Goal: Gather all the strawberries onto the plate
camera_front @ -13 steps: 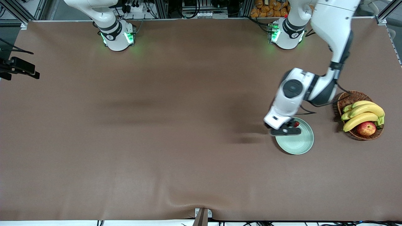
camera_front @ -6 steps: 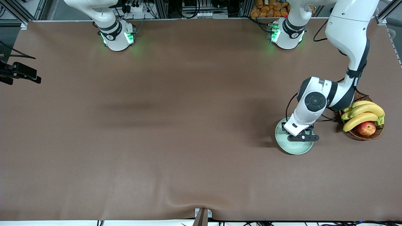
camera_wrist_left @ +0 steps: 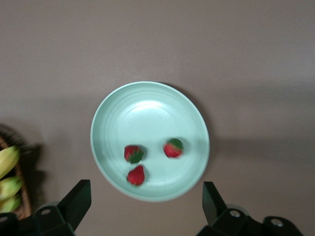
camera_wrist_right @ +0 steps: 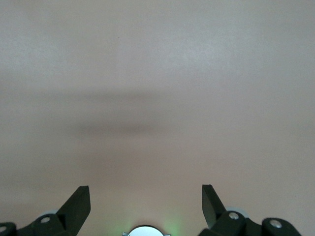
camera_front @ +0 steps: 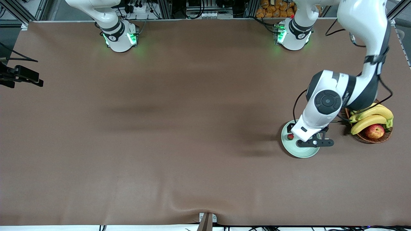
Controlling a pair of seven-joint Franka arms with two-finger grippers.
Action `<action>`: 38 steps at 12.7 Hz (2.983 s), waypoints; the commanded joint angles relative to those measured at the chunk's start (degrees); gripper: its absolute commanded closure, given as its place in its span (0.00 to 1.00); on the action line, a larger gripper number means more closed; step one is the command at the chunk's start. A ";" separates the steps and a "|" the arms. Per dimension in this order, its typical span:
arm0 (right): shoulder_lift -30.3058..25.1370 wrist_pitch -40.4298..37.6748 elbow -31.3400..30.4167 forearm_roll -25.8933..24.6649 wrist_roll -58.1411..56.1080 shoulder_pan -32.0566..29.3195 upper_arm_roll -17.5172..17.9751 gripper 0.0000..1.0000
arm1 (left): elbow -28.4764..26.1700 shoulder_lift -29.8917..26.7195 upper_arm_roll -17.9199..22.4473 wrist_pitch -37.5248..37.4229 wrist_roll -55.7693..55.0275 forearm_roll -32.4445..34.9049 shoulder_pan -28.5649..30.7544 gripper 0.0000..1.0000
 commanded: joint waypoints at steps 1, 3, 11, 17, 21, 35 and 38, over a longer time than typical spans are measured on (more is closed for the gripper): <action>-0.51 0.20 -0.03 -1.19 0.99 0.59 -0.30 0.00 | 9.03 0.19 -1.66 -10.25 0.07 -1.45 -0.13 0.00; -0.59 0.20 0.05 -1.72 0.91 0.41 -0.39 0.00 | 12.56 -1.55 -2.54 -14.04 0.07 -5.20 0.22 0.00; -0.51 0.02 -0.03 -1.72 0.82 0.32 -0.39 0.00 | 12.84 -14.56 -2.10 -20.03 0.16 -9.62 4.35 0.00; -0.59 0.11 0.14 -1.72 0.64 0.41 -0.39 0.00 | 9.25 -22.82 -0.88 -22.67 4.37 -13.39 4.35 0.00; -0.59 0.11 0.14 -1.72 0.82 0.59 -0.39 0.00 | 2.04 -29.50 1.76 -22.59 5.51 -17.88 5.14 0.00; -0.59 0.11 0.14 -1.72 0.47 0.15 -0.39 0.00 | 6.77 -27.14 8.09 -28.82 11.06 -18.94 2.51 0.00; -0.59 0.11 0.06 -1.72 0.47 0.06 -0.39 0.00 | 7.38 -26.35 9.50 -29.18 10.88 -19.03 2.33 0.00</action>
